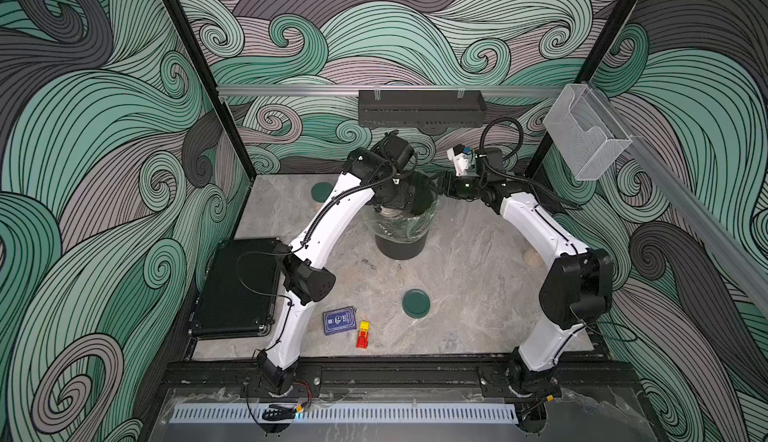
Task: Empty expired oatmeal from jars
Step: Pour the expired oatmeal into the trash bin.
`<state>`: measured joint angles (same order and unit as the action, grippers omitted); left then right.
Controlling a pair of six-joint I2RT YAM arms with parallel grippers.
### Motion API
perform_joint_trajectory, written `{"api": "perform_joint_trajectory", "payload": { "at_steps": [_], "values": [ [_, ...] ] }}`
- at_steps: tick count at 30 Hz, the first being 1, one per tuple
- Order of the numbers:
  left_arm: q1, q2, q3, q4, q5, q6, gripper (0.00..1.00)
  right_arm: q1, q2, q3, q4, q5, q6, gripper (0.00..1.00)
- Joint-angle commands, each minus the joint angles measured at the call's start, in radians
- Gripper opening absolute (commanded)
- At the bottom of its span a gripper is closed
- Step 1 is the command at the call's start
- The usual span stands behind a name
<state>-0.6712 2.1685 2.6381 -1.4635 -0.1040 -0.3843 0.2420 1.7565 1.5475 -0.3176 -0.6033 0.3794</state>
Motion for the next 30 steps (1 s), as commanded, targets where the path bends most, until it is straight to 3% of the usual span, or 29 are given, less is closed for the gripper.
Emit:
{"api": "perform_joint_trajectory", "payload": {
  "at_steps": [1, 22, 30],
  "values": [
    [-0.007, -0.065, 0.042, -0.038, -0.003, 0.005, 0.0, 0.015, -0.048, -0.026, -0.003, -0.019, -0.003, 0.57],
    [-0.008, -0.158, -0.036, -0.066, -0.038, 0.025, 0.0, 0.129, -0.15, -0.134, -0.034, 0.006, -0.032, 0.51],
    [0.013, -0.164, -0.053, -0.053, -0.013, 0.067, 0.0, 0.141, -0.297, -0.201, -0.052, 0.135, -0.089, 0.63]
  ]
}}
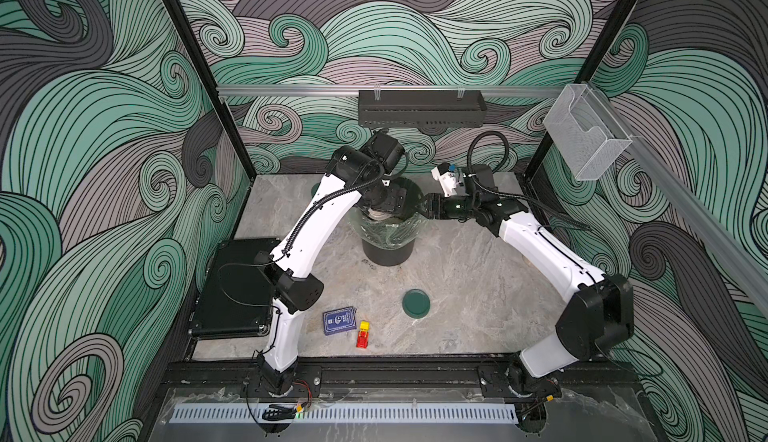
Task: Empty expired oatmeal from jars
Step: Pour the expired oatmeal into the trash bin.
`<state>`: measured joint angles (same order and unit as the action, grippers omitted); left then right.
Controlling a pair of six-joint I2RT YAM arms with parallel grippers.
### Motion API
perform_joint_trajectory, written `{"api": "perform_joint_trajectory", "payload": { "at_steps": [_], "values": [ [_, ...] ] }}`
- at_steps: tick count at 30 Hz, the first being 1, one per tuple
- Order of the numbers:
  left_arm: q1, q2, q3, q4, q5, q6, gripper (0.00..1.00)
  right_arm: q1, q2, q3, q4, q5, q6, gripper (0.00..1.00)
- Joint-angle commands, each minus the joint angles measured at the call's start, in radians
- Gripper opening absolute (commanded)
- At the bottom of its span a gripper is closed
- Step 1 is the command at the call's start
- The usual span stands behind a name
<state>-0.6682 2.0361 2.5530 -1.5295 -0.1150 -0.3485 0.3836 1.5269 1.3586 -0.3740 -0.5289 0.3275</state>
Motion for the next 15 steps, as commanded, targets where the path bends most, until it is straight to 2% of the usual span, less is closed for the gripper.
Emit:
{"api": "perform_joint_trajectory", "payload": {
  "at_steps": [1, 8, 15],
  "values": [
    [0.023, -0.012, 0.046, 0.013, -0.002, 0.034, 0.0, 0.0, -0.088, -0.022, 0.009, 0.072, -0.05, 0.65],
    [0.053, 0.134, 0.114, -0.005, -0.043, 0.056, 0.0, 0.0, -0.208, -0.106, 0.076, 0.114, -0.185, 0.75],
    [0.043, 0.214, 0.185, -0.029, -0.092, 0.043, 0.0, 0.0, -0.235, -0.093, 0.075, 0.126, -0.182, 0.76]
  ]
}}
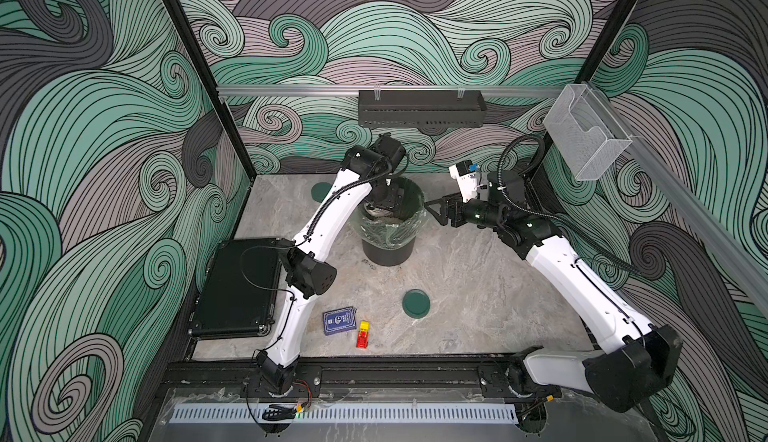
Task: Empty expired oatmeal from jars
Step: Pour the expired oatmeal into the trash bin.
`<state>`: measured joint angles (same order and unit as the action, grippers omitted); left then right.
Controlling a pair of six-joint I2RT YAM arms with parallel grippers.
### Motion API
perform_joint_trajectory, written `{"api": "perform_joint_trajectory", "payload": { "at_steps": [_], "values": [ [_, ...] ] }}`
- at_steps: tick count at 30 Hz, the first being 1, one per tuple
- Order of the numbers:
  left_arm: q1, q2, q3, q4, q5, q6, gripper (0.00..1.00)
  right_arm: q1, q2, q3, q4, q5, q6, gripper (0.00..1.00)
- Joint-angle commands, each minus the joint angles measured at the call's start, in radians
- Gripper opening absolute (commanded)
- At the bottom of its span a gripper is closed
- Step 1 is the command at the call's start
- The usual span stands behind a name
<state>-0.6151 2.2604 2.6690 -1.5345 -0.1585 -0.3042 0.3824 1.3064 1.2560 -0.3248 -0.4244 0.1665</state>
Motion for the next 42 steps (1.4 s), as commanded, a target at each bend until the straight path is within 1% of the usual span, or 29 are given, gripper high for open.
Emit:
{"api": "perform_joint_trajectory", "payload": {
  "at_steps": [1, 4, 7, 10, 12, 17, 21, 24, 30, 31, 36, 42],
  "values": [
    [-0.014, -0.011, 0.074, -0.025, -0.057, -0.001, 0.0, 0.001, -0.016, 0.01, 0.025, 0.023, -0.018, 0.76],
    [-0.028, -0.019, 0.102, -0.03, -0.078, -0.004, 0.0, 0.001, -0.016, 0.01, 0.03, 0.024, -0.015, 0.76],
    [-0.056, -0.045, 0.132, -0.028, -0.157, 0.0, 0.0, 0.001, -0.015, 0.007, 0.031, 0.028, -0.013, 0.76],
    [-0.07, -0.061, 0.117, -0.001, -0.221, 0.024, 0.0, 0.001, -0.017, 0.003, 0.032, 0.032, -0.018, 0.76],
    [-0.07, -0.041, 0.1, 0.006, -0.248, 0.047, 0.0, 0.001, -0.019, 0.003, 0.032, 0.035, -0.018, 0.76],
    [-0.078, 0.06, 0.104, -0.033, -0.305, 0.101, 0.0, 0.001, -0.022, 0.003, 0.033, 0.042, -0.018, 0.76],
    [-0.089, 0.086, 0.084, -0.029, -0.355, 0.141, 0.0, 0.001, -0.021, 0.0, 0.036, 0.044, -0.018, 0.76],
    [-0.092, 0.084, 0.075, -0.024, -0.342, 0.167, 0.0, 0.001, -0.022, 0.0, 0.038, 0.044, -0.016, 0.76],
    [-0.093, 0.023, 0.033, -0.006, -0.17, 0.178, 0.0, 0.001, -0.023, 0.002, 0.039, 0.042, -0.013, 0.76],
    [-0.093, 0.009, 0.029, -0.005, -0.159, 0.176, 0.0, 0.001, -0.025, 0.002, 0.038, 0.043, -0.013, 0.76],
    [-0.087, -0.064, 0.044, -0.001, -0.165, 0.139, 0.0, 0.001, -0.029, -0.003, 0.041, 0.047, -0.01, 0.76],
    [-0.08, -0.099, 0.083, 0.007, -0.143, 0.098, 0.0, 0.001, -0.03, -0.003, 0.045, 0.052, -0.008, 0.76]
  ]
}}
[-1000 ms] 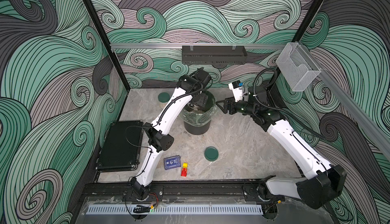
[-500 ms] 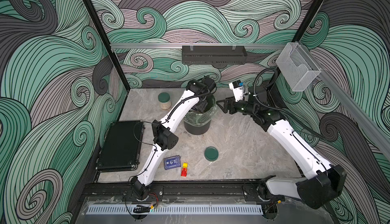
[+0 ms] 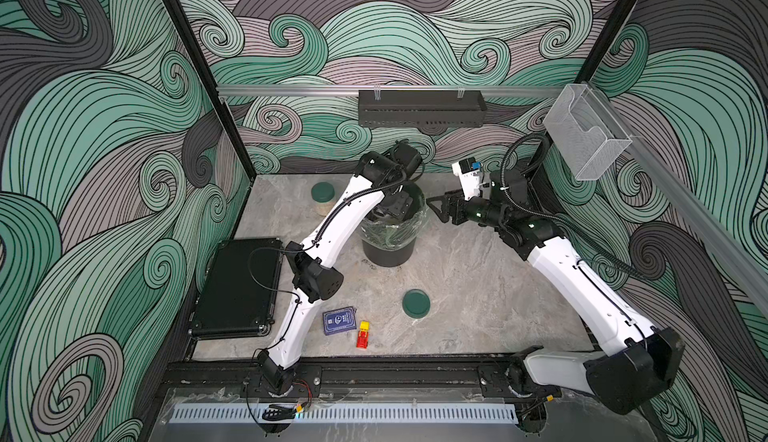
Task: Empty expired oatmeal from jars
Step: Pour the expired oatmeal into the trash bin.
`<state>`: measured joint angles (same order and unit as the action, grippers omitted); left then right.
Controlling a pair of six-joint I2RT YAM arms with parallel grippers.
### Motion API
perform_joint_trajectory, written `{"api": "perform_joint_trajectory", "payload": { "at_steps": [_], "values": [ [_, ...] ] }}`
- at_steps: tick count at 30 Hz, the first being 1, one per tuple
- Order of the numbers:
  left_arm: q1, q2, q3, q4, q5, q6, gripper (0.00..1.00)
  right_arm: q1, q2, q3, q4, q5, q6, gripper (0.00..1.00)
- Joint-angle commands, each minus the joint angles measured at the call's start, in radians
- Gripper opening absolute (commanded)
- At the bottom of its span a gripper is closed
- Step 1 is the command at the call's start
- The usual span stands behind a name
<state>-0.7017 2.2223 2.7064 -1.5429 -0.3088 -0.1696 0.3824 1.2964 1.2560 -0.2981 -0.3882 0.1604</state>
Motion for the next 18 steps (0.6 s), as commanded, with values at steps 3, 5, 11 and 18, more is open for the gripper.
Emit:
{"api": "perform_joint_trajectory", "payload": {
  "at_steps": [3, 5, 11, 18],
  "values": [
    [0.023, -0.056, 0.027, 0.017, 0.04, -0.044, 0.0, 0.001, -0.022, -0.009, 0.02, 0.017, -0.01, 0.76],
    [0.038, -0.035, 0.001, 0.016, 0.068, -0.046, 0.0, 0.001, -0.023, -0.015, 0.026, 0.019, -0.014, 0.76],
    [0.072, 0.033, -0.046, 0.017, 0.154, -0.055, 0.0, 0.001, -0.035, -0.022, 0.038, -0.006, -0.053, 0.76],
    [0.09, -0.023, 0.036, 0.059, 0.194, -0.081, 0.0, 0.001, -0.101, -0.1, 0.194, -0.089, -0.271, 0.74]
  ]
}}
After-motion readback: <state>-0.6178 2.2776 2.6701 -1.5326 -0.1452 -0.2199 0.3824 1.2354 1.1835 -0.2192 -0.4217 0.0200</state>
